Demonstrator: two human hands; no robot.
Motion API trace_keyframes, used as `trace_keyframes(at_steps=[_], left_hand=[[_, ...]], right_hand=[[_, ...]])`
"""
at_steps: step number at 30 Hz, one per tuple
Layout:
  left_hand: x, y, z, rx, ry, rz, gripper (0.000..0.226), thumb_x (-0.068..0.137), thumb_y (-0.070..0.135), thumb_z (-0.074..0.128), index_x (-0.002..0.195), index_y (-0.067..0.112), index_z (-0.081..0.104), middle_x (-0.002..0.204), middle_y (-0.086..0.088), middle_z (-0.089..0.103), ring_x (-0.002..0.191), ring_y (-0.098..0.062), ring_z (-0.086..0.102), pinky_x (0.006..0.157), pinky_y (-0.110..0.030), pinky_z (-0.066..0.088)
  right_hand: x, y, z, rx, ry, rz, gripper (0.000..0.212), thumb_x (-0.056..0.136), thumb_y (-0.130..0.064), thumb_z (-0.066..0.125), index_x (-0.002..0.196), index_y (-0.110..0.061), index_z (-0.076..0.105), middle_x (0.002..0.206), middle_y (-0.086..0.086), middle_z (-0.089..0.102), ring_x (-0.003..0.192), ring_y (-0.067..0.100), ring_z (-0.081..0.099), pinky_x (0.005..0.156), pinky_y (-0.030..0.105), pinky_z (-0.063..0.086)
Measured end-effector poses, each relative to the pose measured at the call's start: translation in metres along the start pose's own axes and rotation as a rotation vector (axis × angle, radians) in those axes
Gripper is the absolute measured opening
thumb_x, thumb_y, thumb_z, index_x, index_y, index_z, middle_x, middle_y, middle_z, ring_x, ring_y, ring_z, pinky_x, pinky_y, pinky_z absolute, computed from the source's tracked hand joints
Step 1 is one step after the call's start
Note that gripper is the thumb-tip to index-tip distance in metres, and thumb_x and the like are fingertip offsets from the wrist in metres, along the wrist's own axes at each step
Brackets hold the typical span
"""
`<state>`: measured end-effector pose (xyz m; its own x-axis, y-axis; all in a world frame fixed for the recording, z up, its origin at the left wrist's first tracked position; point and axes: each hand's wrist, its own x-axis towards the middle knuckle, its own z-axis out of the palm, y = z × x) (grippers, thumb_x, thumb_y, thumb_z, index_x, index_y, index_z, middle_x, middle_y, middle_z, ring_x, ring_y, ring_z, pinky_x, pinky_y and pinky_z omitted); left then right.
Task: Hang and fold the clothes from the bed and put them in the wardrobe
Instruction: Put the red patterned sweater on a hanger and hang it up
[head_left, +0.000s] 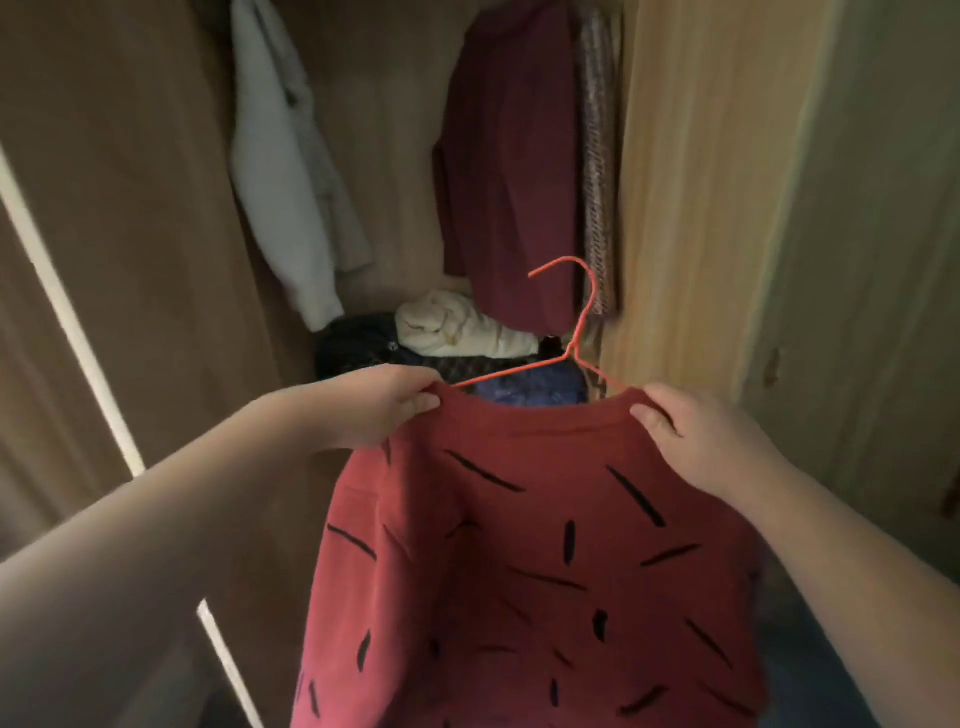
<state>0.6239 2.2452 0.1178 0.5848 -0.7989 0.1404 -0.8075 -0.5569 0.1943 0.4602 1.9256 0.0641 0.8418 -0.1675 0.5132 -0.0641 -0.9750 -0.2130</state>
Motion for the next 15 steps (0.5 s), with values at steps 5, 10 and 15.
trace_keyframes(at_steps=[5, 10, 15], left_hand=[[0.017, -0.048, -0.067, 0.009, -0.005, -0.14, 0.016, 0.104, 0.029, 0.046, 0.103, 0.03, 0.062, 0.095, 0.01, 0.066, 0.092, -0.014, 0.064, 0.09, -0.033, 0.049], [0.026, -0.103, -0.079, 0.062, 0.105, -0.355, 0.017, 0.104, 0.026, 0.046, 0.108, 0.032, 0.061, 0.087, -0.002, 0.07, 0.062, -0.016, 0.071, 0.076, -0.033, 0.057], [0.069, -0.14, -0.071, -0.13, 0.236, -0.277, 0.033, 0.096, 0.006, 0.057, 0.12, 0.027, 0.066, 0.097, 0.01, 0.069, 0.09, -0.01, 0.067, 0.078, -0.013, 0.05]], right_hand=[[0.103, 0.011, 0.006, 0.159, -0.101, -0.122, 0.032, 0.094, -0.053, 0.045, 0.106, -0.029, 0.062, 0.095, -0.003, 0.071, 0.093, 0.023, 0.066, 0.085, 0.043, 0.052], [0.173, -0.017, 0.02, 0.327, -0.224, -0.386, 0.04, 0.087, -0.06, 0.046, 0.092, -0.026, 0.067, 0.079, -0.005, 0.068, 0.077, 0.013, 0.065, 0.077, 0.042, 0.053], [0.225, -0.052, 0.039, 0.462, -0.176, -0.503, 0.033, 0.089, -0.048, 0.05, 0.089, -0.02, 0.068, 0.081, -0.001, 0.068, 0.078, 0.014, 0.064, 0.08, 0.041, 0.049]])
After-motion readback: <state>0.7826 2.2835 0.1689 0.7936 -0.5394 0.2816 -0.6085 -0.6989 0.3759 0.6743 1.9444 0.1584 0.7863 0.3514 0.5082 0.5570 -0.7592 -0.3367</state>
